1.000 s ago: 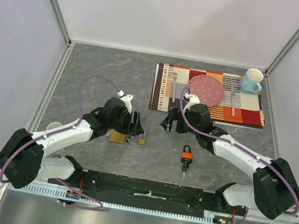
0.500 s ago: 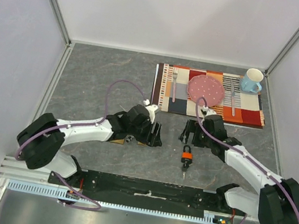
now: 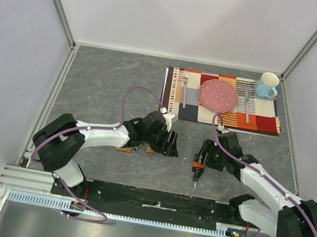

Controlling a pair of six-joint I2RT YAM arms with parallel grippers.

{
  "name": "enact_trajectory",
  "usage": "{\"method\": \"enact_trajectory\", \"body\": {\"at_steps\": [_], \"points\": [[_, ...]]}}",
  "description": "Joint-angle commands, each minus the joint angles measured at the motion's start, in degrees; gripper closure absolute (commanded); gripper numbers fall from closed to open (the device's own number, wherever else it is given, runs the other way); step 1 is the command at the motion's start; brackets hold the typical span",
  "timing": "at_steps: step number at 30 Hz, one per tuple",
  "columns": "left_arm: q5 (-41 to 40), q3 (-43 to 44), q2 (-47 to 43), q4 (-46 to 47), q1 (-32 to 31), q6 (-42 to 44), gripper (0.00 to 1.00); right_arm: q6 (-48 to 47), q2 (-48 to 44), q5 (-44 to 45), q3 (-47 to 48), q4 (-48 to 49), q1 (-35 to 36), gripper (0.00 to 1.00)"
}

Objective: Lock with the key
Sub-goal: Pick up the lock from the center of the board.

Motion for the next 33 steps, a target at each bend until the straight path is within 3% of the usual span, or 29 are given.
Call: {"method": "enact_trajectory", "body": {"at_steps": [1,9,14,19,24,28,33], "points": [[1.1,1.0,0.1,2.5,-0.2,-1.9,0.33,2.9,1.9,-4.1,-2.2,0.8,0.0,0.35],[0.9,-0.4,0.1,3.4,-0.3,-2.8,0.33,7.5,3.8,-11.0,-6.8,8.8,0.1,0.56],[1.1,-1.1,0.1,3.4,-0.3,-2.9,0.34,11.7,4.2,-12.5,-10.1,14.4,1.1,0.62],[3.4,-2.6,0.7,5.4,-0.4,-4.0,0.37,15.0,3.8,-12.4,-12.3,18.1,1.5,0.65],[3.4,-3.0,0.5,5.3,-0.5,-4.4,0.38,23.3,4.8,-12.6,-16.6,28.9,3.1,0.69],[3.4,-3.1,0.4,4.9,-0.6,-4.4,0.38,27.5,7.7,-11.1,-16.9,36.5,6.3,0.69],[3.8,-2.9,0.7,3.9,-1.1,-4.8,0.38,29.0,10.1,-10.0,-14.9,38.9,9.4,0.66]]}}
